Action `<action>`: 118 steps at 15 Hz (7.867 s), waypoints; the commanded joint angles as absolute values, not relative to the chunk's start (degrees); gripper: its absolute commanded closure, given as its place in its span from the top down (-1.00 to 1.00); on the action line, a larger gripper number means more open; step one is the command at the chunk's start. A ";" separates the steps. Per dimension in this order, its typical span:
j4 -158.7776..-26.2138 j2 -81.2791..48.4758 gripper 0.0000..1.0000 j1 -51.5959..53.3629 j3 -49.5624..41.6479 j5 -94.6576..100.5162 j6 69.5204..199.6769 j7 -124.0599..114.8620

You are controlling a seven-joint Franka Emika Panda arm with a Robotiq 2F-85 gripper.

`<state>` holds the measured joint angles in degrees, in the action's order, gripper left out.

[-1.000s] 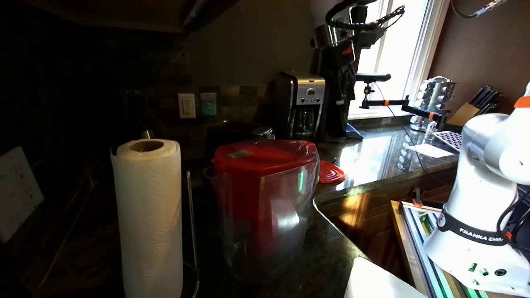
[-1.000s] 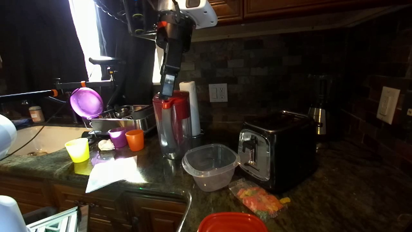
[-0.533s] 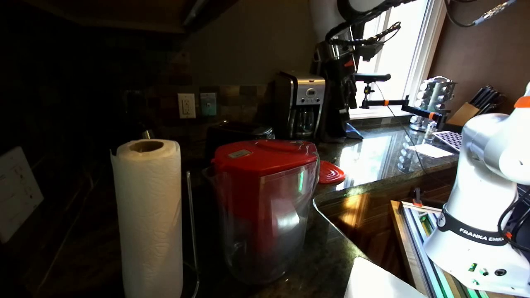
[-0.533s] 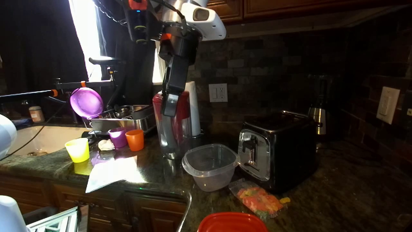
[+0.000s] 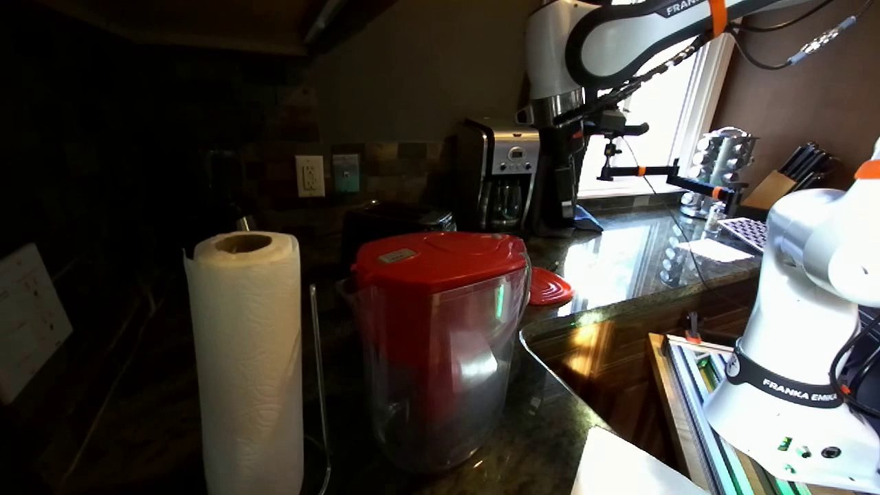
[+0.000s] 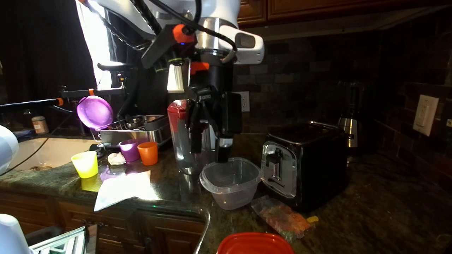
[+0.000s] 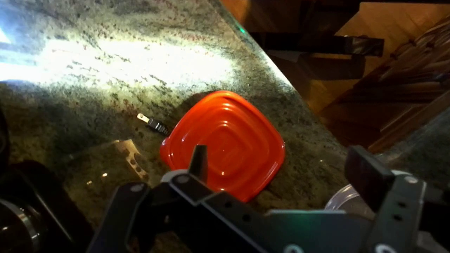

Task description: Put the red lid on the clear bowl.

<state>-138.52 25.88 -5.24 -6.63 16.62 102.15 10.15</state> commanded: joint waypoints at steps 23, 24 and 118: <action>-141.53 17.60 1.00 -7.60 -17.60 16.77 111.38 38.05; -141.55 16.90 1.00 -7.90 -18.03 16.55 112.35 39.02; -123.57 -13.66 -0.89 -20.16 -13.51 -1.61 121.69 49.84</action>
<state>-123.63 -14.57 -19.33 -14.54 0.56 123.47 49.76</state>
